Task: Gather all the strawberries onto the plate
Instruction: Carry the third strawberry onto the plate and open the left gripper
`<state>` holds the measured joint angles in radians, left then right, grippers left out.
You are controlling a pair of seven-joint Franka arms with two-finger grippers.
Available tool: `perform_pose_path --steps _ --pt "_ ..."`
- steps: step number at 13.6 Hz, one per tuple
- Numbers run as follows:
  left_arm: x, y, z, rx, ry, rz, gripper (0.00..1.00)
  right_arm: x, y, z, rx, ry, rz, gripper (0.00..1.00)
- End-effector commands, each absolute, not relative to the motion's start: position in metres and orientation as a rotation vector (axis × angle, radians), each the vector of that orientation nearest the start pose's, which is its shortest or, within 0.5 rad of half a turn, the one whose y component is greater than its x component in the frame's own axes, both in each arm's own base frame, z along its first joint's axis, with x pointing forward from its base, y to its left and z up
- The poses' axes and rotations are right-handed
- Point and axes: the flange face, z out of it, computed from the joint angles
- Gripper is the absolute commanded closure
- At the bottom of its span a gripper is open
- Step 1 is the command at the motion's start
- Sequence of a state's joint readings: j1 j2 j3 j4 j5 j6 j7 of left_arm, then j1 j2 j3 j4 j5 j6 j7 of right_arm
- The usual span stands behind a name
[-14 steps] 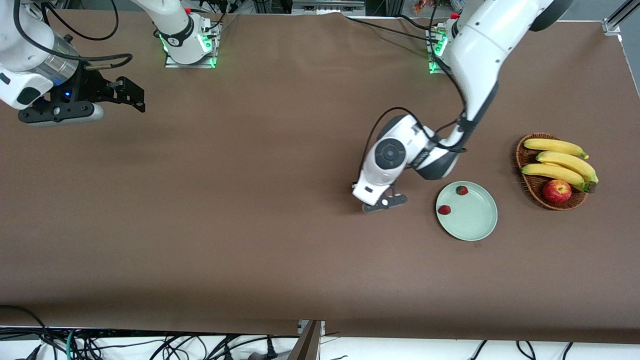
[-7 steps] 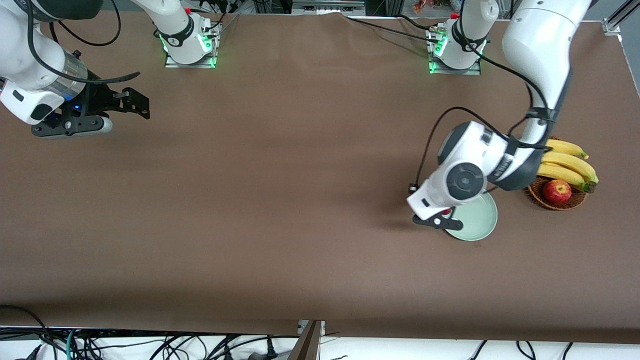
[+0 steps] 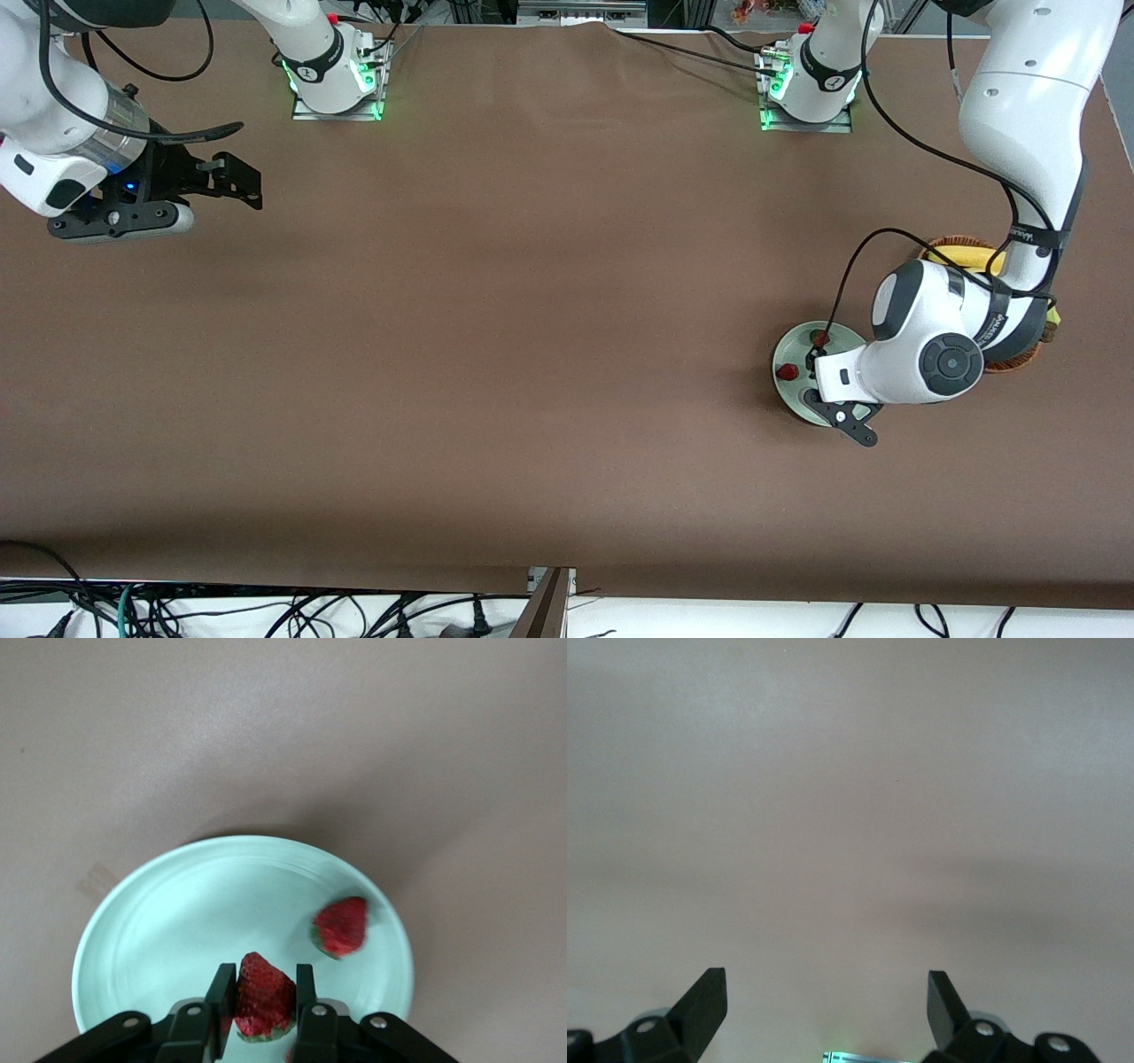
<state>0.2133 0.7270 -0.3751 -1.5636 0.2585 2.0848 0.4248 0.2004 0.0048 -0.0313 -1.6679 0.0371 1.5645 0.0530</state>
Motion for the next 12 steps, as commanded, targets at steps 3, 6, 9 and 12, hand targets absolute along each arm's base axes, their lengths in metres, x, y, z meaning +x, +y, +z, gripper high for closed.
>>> perform_pose_path --steps 3,6,9,12 --pt "0.682 -0.056 0.248 -2.954 1.144 0.154 0.00 0.541 0.088 0.585 -3.105 -0.175 0.160 0.00" --pt "0.682 -0.066 0.312 -2.929 1.122 0.132 0.00 0.542 0.087 0.586 -3.111 -0.175 0.148 0.00" --pt "0.682 -0.065 0.389 -2.939 1.036 0.148 0.00 0.543 0.088 0.587 -3.105 -0.174 0.136 0.00" --pt "0.676 -0.060 0.464 -3.013 0.893 0.200 0.00 0.542 0.088 0.587 -3.105 -0.174 0.139 0.00"
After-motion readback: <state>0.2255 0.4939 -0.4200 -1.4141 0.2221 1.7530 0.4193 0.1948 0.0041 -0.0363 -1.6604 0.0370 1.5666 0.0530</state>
